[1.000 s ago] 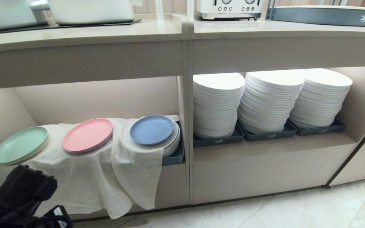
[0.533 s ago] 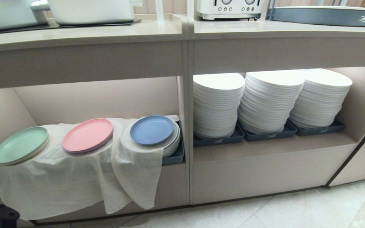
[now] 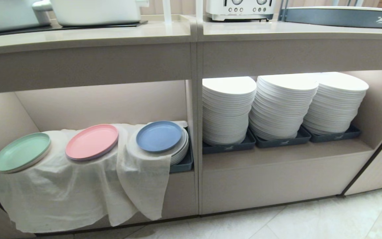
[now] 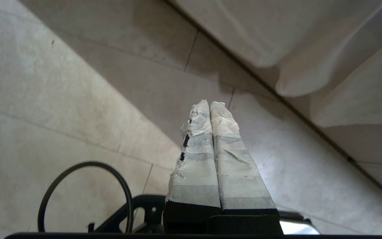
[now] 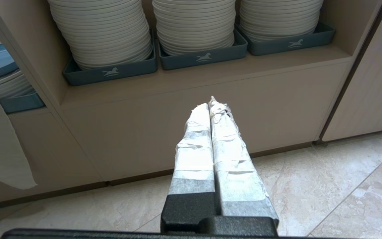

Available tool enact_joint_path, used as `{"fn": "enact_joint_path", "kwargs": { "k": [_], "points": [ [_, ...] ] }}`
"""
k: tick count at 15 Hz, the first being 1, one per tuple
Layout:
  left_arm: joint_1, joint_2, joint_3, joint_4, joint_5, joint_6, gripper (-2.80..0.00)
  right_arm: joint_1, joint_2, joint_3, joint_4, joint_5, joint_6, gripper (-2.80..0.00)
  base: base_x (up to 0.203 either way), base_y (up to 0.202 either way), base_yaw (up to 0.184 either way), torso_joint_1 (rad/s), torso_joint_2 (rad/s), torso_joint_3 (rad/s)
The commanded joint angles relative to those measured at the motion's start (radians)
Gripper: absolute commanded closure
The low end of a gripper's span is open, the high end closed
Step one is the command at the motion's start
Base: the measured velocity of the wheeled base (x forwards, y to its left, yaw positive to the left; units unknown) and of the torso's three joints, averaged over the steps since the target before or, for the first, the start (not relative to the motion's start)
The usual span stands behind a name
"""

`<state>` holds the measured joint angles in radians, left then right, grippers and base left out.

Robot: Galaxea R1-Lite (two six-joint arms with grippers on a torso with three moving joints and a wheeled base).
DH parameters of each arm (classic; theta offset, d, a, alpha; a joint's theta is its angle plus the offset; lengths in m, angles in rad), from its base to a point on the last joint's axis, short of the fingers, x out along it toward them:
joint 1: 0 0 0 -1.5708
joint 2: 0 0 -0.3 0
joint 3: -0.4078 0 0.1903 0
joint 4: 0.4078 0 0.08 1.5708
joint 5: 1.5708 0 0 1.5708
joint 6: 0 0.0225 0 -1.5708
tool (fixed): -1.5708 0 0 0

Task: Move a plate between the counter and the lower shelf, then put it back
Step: Pick up the plate in the cupboard

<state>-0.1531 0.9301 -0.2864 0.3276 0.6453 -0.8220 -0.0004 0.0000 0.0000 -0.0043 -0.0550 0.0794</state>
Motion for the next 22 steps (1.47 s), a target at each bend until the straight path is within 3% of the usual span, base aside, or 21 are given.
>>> {"fn": "enact_joint_path", "kwargs": {
  "k": [1, 4, 6, 8, 10, 12, 16, 22],
  "points": [
    [0.025, -0.069, 0.024, -0.046, 0.02, 0.053, 0.0, 0.0, 0.0, 0.0, 0.0, -0.001, 0.0, 0.0, 0.0, 0.0, 0.0, 0.0, 0.0, 0.0],
    [0.03, -0.177, 0.106, -0.187, 0.059, 0.276, 0.0, 0.0, 0.0, 0.0, 0.0, 0.0, 0.0, 0.0, 0.0, 0.0, 0.0, 0.0, 0.0, 0.0],
    [0.033, -0.247, 0.183, -0.323, 0.046, 0.443, 0.0, -0.001, 0.0, 0.0, 0.0, 0.0, 0.0, 0.0, 0.0, 0.0, 0.0, 0.0, 0.0, 0.0],
    [0.069, -0.311, 0.264, -0.486, -0.052, 0.572, 0.0, -0.001, 0.0, 0.0, 0.0, -0.001, 0.0, 0.0, 0.0, 0.0, 0.0, 0.0, 0.0, 0.0],
    [0.136, -0.402, 0.282, -0.532, -0.248, 0.661, 0.0, 0.0, 0.0, 0.0, 0.0, -0.002, 0.0, 0.0, 0.0, 0.0, 0.0, 0.0, 0.0, 0.0],
    [0.171, -0.494, 0.285, -0.529, -0.406, 0.726, 0.0, 0.0, 0.0, 0.0, 0.0, -0.002, 0.0, 0.0, 0.0, 0.0, 0.0, 0.0, 0.0, 0.0],
    [0.181, -0.675, 0.286, -0.463, -0.536, 0.768, 0.0, -0.001, 0.0, 0.0, 0.0, 0.0, 0.0, 0.0, 0.0, 0.0, 0.0, 0.0, 0.0, 0.0],
    [0.155, -0.907, 0.284, -0.331, -0.627, 0.77, 0.0, 0.0, 0.0, 0.0, 0.0, 0.0, 0.0, 0.0, 0.0, 0.0, 0.0, 0.0, 0.0, 0.0]
  ]
}}
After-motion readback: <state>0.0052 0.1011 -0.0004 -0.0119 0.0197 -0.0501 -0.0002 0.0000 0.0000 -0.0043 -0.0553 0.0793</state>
